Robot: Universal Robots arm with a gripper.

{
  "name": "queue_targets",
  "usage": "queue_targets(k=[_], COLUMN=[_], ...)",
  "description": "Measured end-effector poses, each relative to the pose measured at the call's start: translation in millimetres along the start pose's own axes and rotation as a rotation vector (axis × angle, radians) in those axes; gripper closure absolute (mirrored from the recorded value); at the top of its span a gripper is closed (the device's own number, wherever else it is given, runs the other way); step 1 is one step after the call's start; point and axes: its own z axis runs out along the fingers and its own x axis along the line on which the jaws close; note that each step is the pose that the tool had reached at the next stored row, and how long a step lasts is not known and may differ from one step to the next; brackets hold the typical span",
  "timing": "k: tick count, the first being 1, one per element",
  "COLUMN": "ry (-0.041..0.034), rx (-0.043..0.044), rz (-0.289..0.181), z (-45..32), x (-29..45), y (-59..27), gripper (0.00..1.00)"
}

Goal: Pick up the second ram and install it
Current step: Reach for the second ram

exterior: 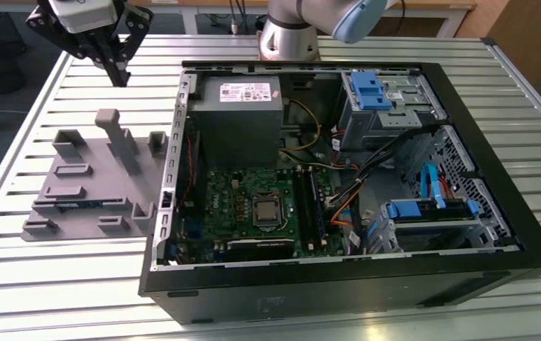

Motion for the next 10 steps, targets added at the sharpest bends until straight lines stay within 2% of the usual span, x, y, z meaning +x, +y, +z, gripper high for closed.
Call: queue_targets(k=[10], ry=[0.0001], rx=[0.0], rz=[0.0], z=[0.3], x=[6.8], y=[-0.5], gripper=[0.89])
